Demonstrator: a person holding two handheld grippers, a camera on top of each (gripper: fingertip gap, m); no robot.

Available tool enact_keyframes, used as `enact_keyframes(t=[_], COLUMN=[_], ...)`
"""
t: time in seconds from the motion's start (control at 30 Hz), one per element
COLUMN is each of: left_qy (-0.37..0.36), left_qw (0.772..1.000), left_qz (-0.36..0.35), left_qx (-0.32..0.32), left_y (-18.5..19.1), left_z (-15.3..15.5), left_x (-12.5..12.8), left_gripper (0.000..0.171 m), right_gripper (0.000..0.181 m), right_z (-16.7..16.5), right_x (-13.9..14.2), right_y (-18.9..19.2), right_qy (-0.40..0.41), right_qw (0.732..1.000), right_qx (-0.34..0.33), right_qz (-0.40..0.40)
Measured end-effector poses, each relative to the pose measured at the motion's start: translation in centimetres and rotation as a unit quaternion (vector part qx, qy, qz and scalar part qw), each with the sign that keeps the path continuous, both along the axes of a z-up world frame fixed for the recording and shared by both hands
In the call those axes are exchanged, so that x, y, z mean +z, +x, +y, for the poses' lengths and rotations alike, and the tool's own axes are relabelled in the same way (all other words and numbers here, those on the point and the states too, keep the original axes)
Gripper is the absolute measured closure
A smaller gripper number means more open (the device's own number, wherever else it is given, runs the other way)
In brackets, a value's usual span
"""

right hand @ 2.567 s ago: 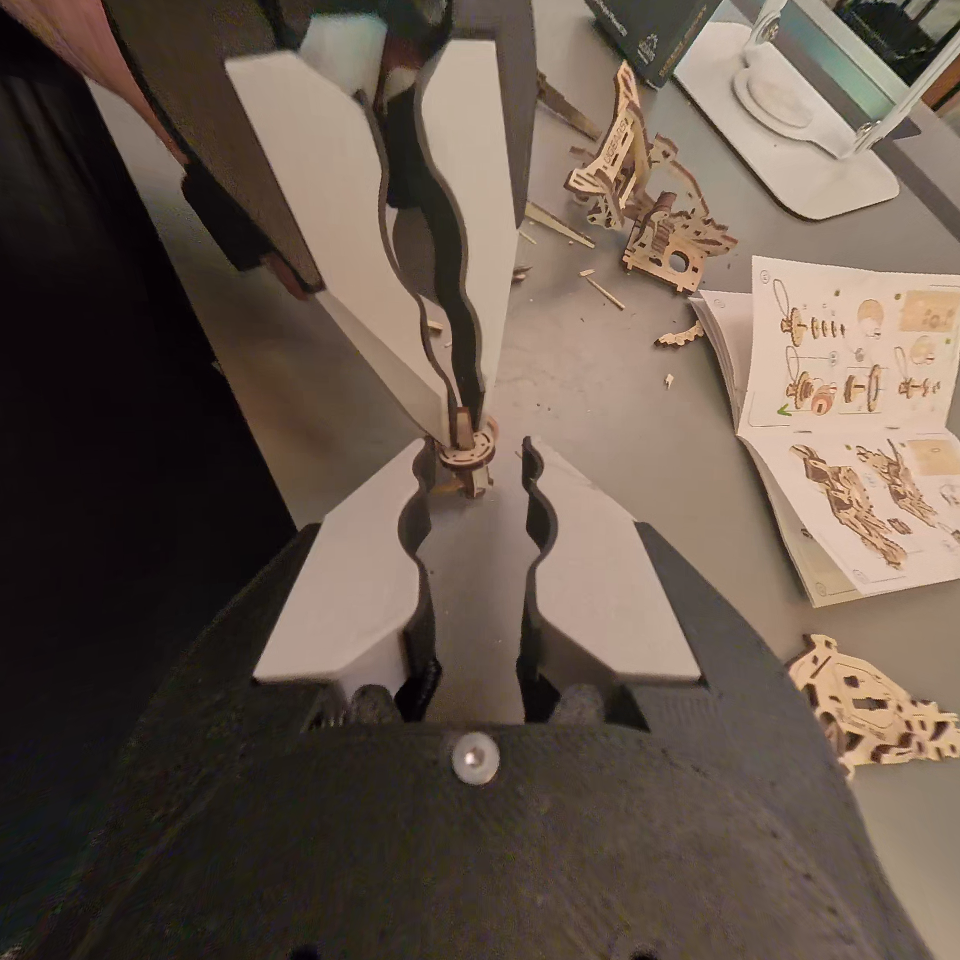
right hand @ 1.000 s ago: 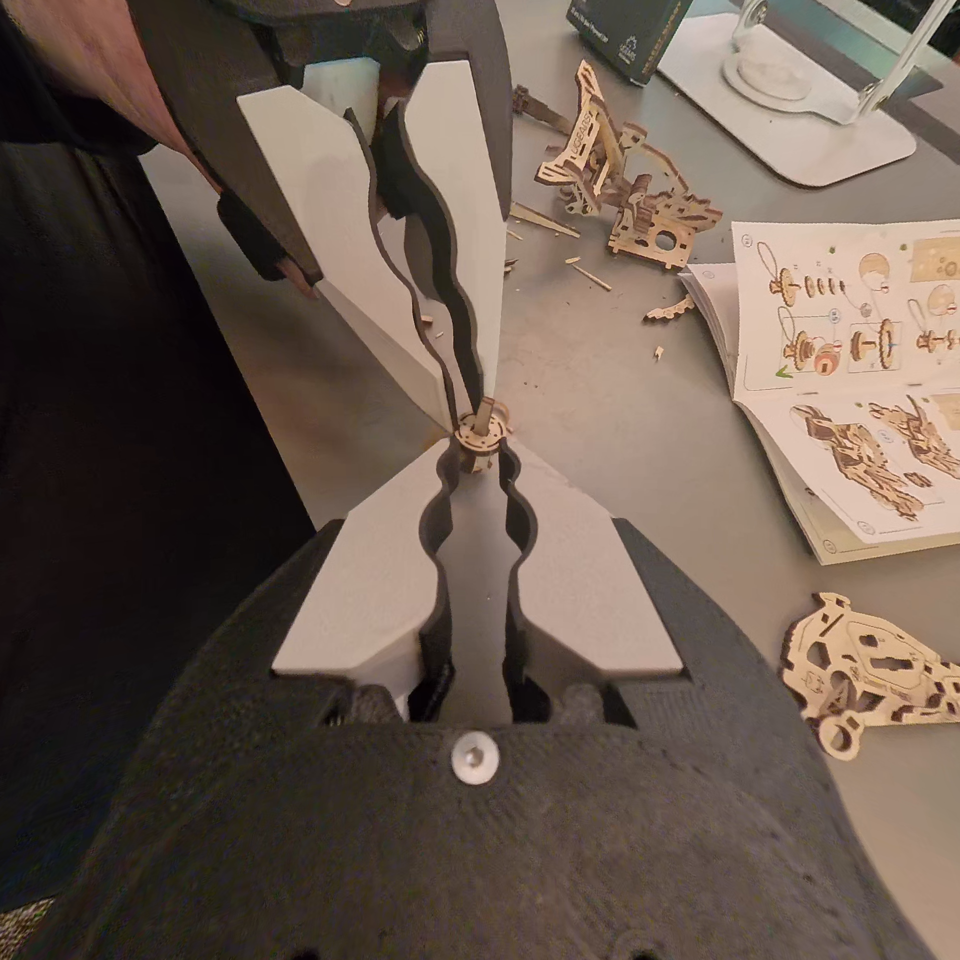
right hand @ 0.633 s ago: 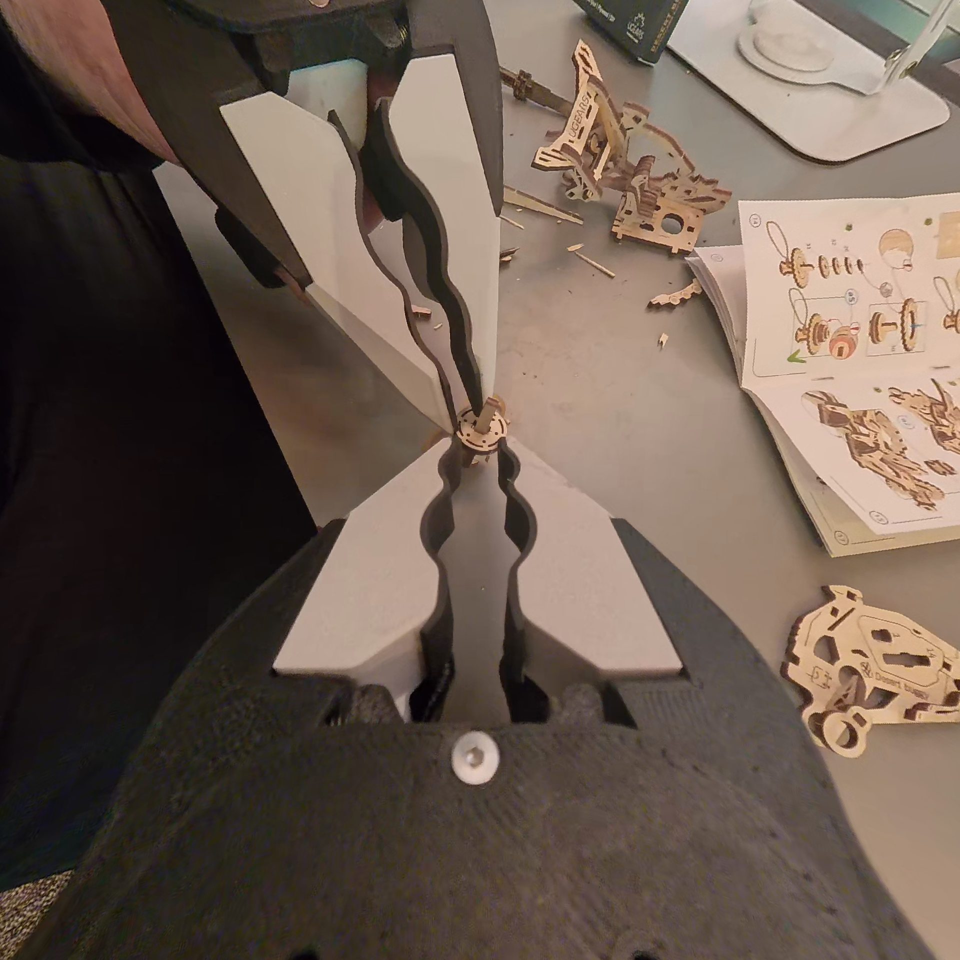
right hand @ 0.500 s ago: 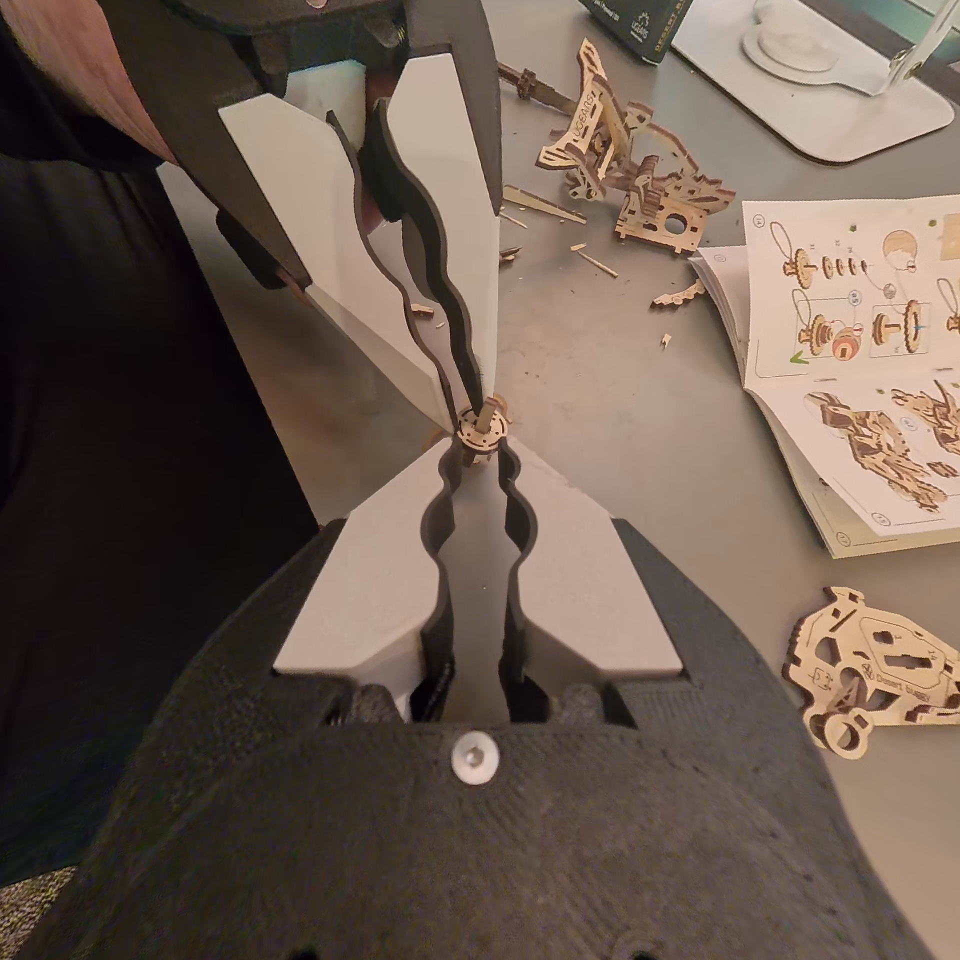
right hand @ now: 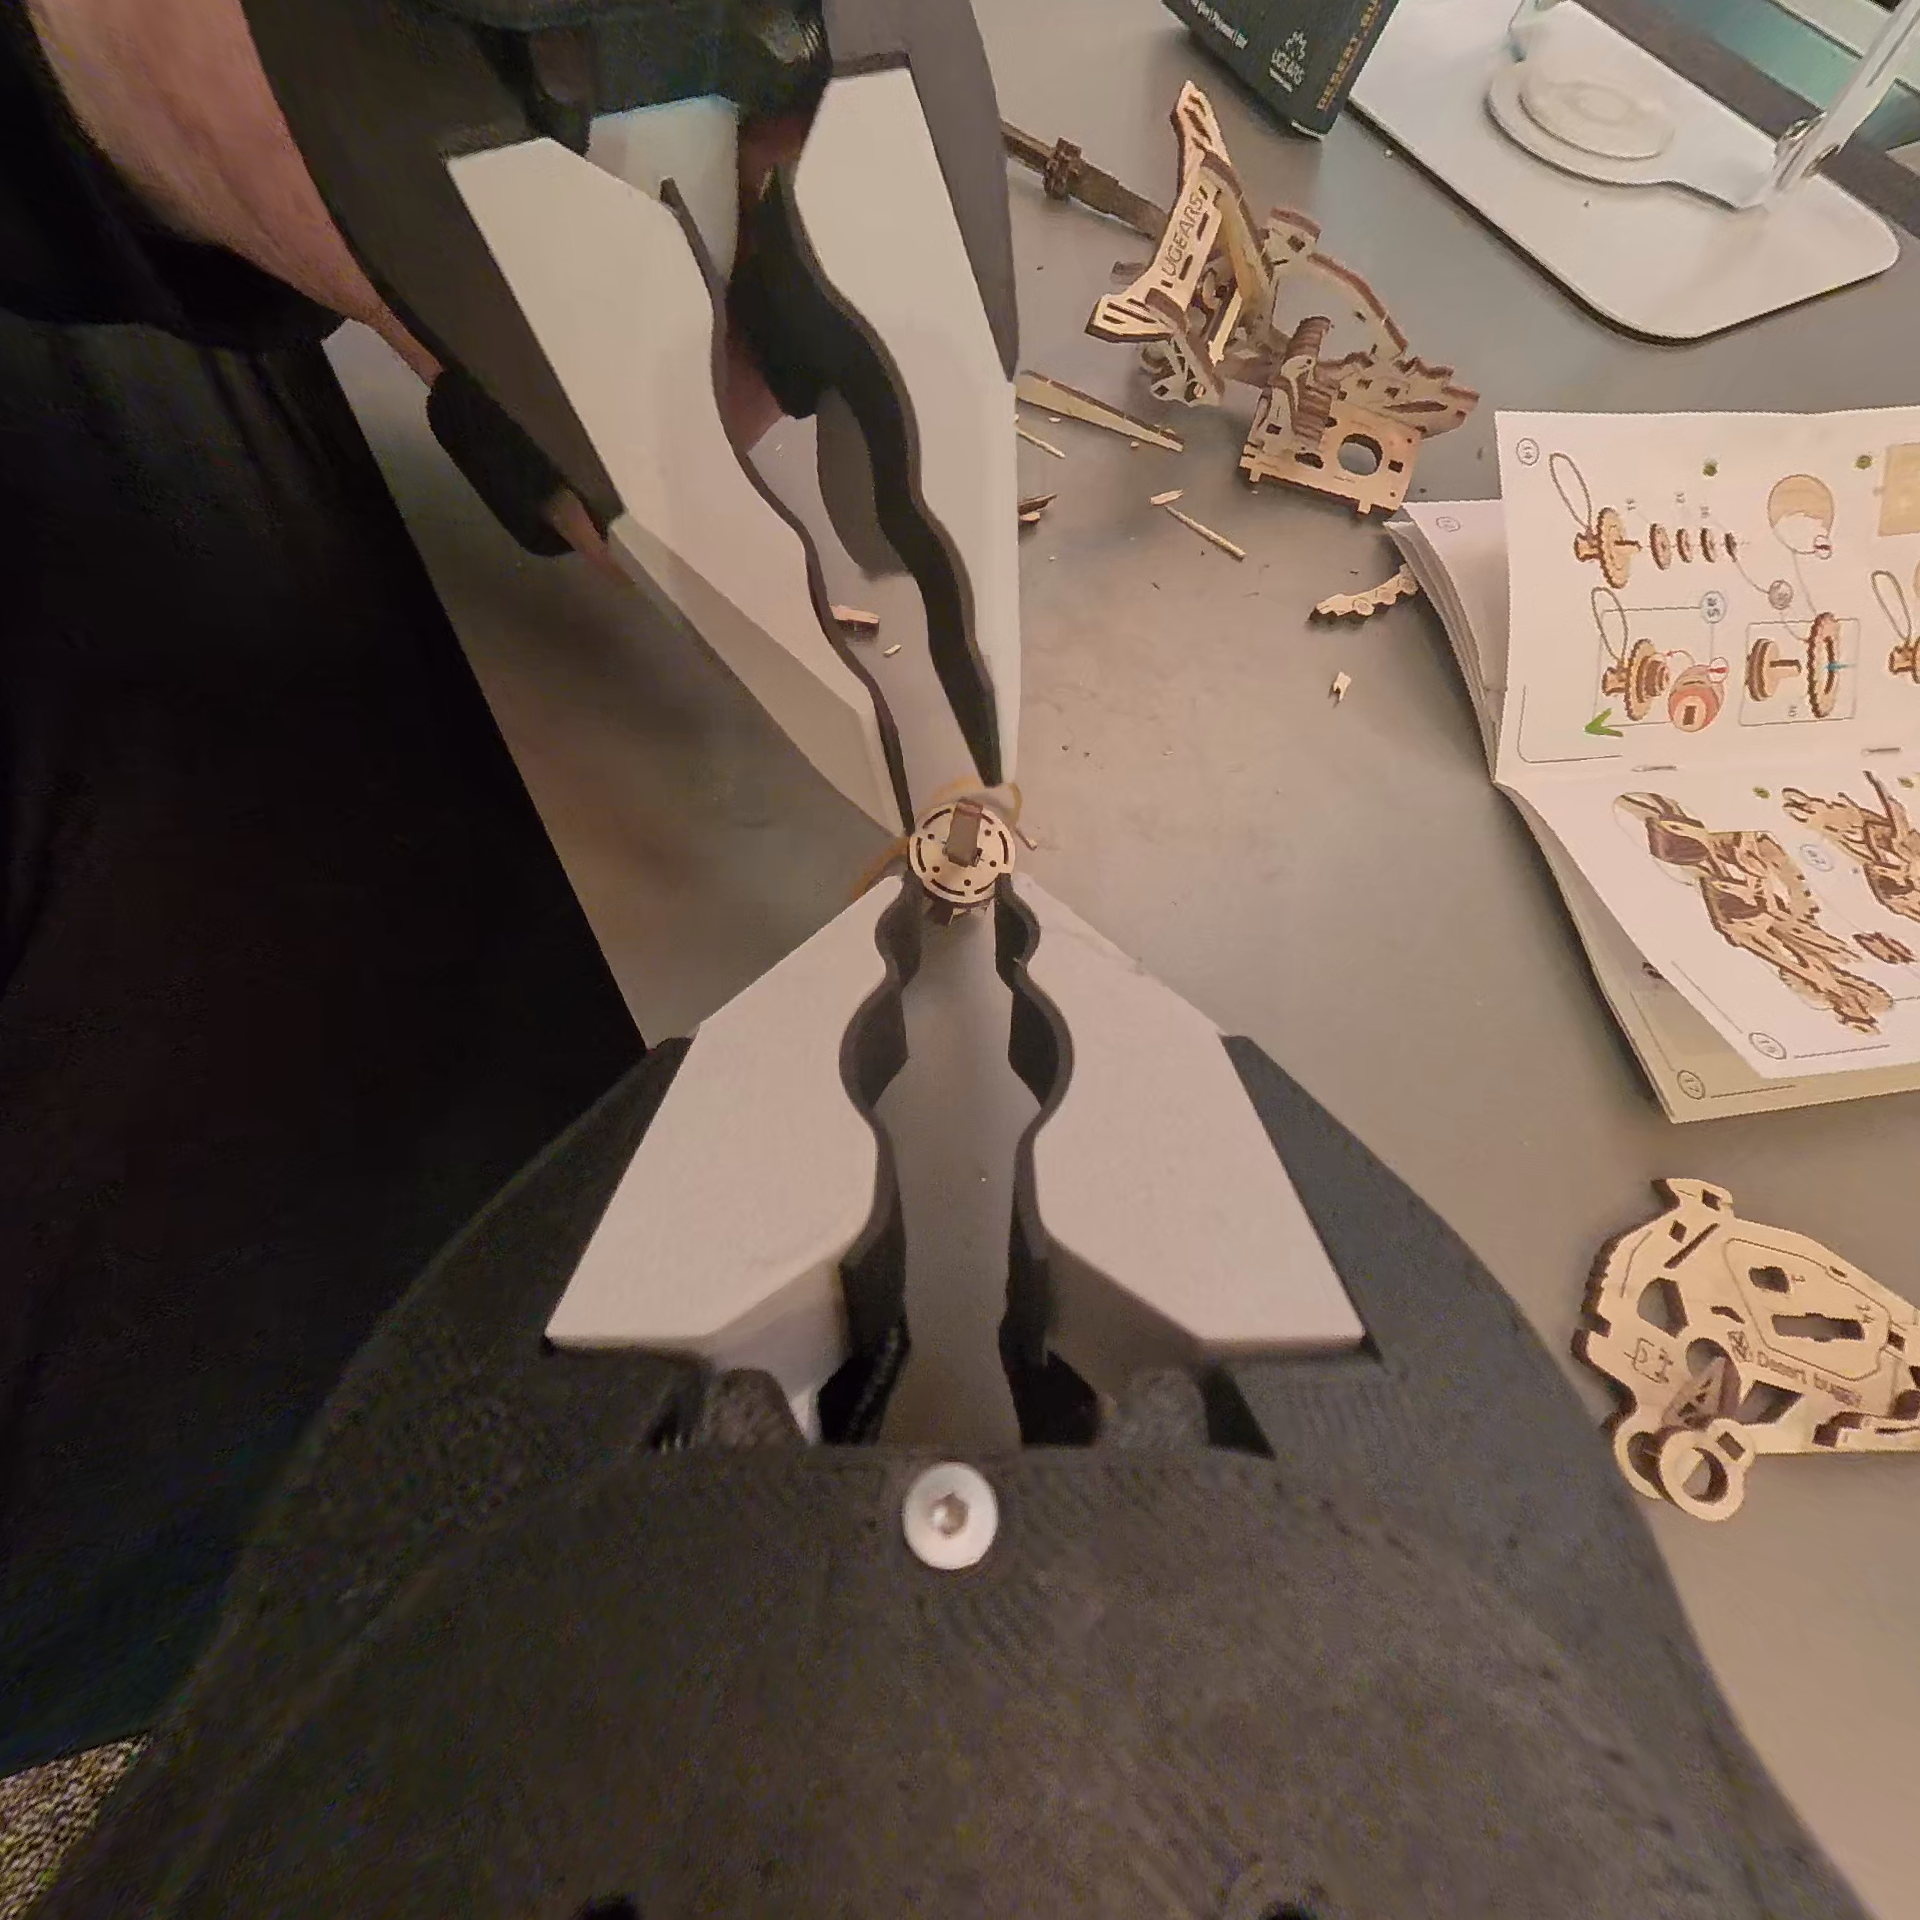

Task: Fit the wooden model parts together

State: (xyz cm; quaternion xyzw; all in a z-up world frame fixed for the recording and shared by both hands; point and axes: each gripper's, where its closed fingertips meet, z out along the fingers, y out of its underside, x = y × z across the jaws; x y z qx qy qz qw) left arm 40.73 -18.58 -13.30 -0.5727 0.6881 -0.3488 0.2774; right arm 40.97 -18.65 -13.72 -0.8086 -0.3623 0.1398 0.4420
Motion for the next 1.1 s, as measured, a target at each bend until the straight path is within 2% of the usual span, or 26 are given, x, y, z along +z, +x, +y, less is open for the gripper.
enact_keyframes(t=[0.7,0.8,1.1], left_qy=[0.015,0.014,0.015], left_qw=[1.0,1.0,1.0], left_qz=[-0.01,0.004,0.003], left_qx=[0.008,0.002,0.002], left_y=[0.05,-0.02,-0.02], left_z=[-0.09,-0.36,-0.19], left_x=[-0.55,-0.96,-0.76], left_gripper=[0.155,0.149,0.151], right_gripper=[0.171,0.163,0.164], right_z=[0.08,0.13,-0.09], right_x=[0.0,0.1,0.4], right_y=[-0.04,-0.01,0.18], right_qy=[0.003,0.001,0.0], right_qw=[1.0,1.0,1.0], right_qx=[-0.001,-0.004,0.0], right_qz=[-0.002,0.004,0.018])
